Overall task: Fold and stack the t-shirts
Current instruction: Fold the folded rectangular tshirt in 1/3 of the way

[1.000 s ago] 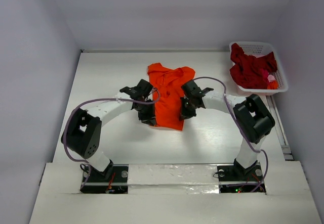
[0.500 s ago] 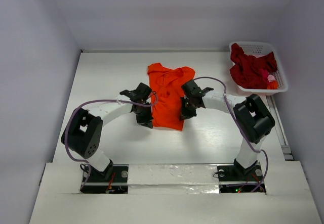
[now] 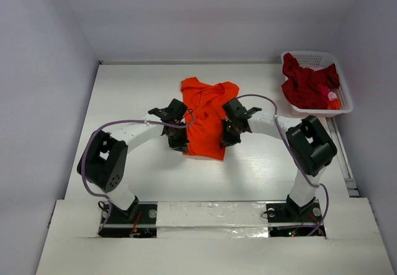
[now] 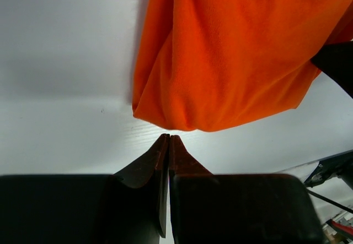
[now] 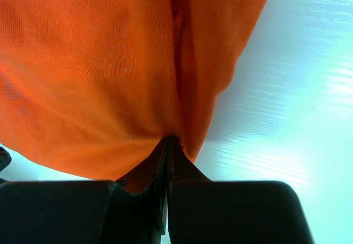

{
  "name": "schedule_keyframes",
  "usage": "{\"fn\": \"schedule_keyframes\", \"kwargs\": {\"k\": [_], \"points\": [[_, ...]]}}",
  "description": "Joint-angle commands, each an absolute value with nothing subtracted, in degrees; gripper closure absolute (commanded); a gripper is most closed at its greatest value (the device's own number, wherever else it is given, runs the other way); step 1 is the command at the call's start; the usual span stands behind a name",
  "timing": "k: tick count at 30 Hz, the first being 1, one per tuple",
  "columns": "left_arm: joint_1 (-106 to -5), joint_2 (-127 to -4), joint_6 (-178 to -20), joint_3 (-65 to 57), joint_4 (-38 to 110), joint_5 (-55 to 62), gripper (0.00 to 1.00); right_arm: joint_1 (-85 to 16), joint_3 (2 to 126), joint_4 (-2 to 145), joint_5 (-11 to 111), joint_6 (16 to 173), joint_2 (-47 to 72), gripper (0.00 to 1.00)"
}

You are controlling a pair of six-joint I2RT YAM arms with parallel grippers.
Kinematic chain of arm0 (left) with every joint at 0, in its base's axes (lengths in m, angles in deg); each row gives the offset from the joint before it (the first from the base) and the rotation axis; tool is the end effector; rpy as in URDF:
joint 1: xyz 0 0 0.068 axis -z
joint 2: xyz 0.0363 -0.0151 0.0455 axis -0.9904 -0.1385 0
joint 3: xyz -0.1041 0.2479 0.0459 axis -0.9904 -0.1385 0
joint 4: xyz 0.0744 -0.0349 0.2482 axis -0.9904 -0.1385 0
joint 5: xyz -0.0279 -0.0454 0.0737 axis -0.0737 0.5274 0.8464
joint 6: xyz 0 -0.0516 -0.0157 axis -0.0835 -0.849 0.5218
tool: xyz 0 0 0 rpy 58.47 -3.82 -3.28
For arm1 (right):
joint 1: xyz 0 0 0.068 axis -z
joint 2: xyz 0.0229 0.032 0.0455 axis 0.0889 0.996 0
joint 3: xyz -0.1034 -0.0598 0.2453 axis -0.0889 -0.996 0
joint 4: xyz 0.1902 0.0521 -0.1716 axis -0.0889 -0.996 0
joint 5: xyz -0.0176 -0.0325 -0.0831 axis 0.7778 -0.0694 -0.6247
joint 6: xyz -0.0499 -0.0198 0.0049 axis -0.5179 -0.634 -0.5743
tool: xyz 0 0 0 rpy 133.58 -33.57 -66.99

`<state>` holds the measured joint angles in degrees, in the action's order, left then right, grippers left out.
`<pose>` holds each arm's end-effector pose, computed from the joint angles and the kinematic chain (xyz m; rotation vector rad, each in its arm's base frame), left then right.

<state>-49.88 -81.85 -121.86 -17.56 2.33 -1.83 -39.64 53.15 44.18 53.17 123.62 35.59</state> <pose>0.2599 -0.1731 0.1940 0.0145 2.8375 -0.6252 0.2879 0.2060 0.1617 -0.0212 2.8663 0.5525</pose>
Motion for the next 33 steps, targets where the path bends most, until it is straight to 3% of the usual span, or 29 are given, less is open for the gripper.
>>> {"fn": "schedule_keyframes", "kwargs": {"k": [1,33], "points": [[-50.0,-82.9,-122.1,-15.4,3.5,-0.8,1.0,-39.6,54.4,44.4,53.2,123.4,35.0,1.0],[-48.9,-87.4,-120.5,-23.3,7.1,2.1,1.0,-39.6,55.3,45.2,54.4,125.0,35.2,1.0]]}}
